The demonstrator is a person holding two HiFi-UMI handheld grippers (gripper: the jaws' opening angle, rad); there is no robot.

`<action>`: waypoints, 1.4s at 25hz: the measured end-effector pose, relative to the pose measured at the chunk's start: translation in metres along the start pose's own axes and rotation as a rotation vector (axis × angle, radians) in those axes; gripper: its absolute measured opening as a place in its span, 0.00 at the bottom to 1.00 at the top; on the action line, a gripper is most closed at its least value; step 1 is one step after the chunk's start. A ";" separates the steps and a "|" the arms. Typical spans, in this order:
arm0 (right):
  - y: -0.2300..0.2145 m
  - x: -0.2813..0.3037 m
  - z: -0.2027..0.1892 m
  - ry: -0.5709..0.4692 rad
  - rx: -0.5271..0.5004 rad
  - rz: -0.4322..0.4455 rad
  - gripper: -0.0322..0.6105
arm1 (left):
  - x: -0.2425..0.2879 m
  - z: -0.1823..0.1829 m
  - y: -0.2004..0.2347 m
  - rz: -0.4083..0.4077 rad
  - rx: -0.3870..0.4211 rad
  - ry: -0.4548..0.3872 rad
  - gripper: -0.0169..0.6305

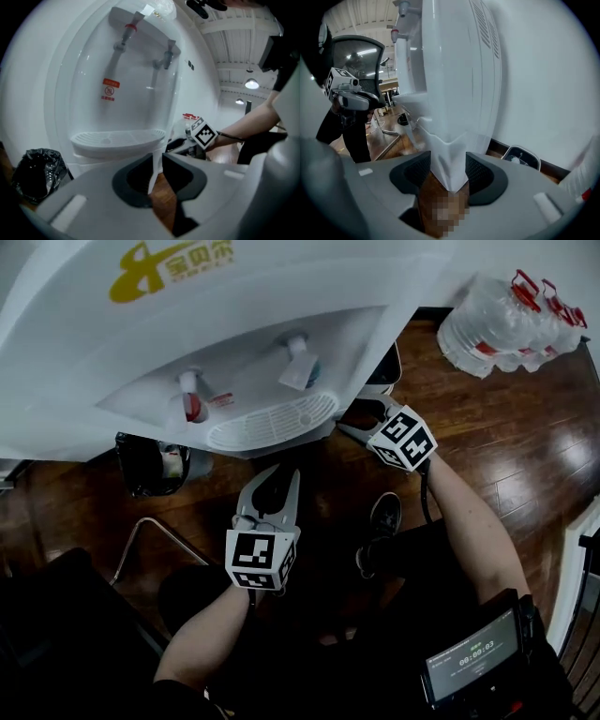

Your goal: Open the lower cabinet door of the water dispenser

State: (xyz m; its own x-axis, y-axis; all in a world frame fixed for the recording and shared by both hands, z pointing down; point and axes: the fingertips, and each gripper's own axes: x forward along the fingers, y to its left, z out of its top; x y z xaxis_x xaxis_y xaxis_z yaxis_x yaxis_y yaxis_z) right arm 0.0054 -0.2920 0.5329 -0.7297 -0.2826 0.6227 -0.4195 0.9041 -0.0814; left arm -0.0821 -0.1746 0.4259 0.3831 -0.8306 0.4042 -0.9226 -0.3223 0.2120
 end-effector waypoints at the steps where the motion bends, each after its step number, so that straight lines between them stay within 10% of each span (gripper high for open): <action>1: -0.001 0.002 0.002 -0.007 -0.006 0.015 0.42 | 0.002 -0.001 0.001 -0.002 -0.002 0.004 0.16; 10: -0.005 0.014 0.015 0.003 -0.067 0.262 0.50 | 0.005 0.008 0.008 -0.017 -0.001 -0.005 0.16; 35: 0.055 -0.025 -0.022 0.086 -0.140 0.314 0.33 | -0.012 0.004 -0.001 0.048 -0.054 -0.019 0.13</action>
State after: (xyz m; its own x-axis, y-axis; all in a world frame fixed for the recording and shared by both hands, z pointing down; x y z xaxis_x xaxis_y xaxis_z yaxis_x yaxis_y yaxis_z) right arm 0.0128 -0.2281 0.5302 -0.7605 0.0385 0.6482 -0.0997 0.9795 -0.1751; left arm -0.0858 -0.1657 0.4175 0.3372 -0.8529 0.3986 -0.9359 -0.2577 0.2404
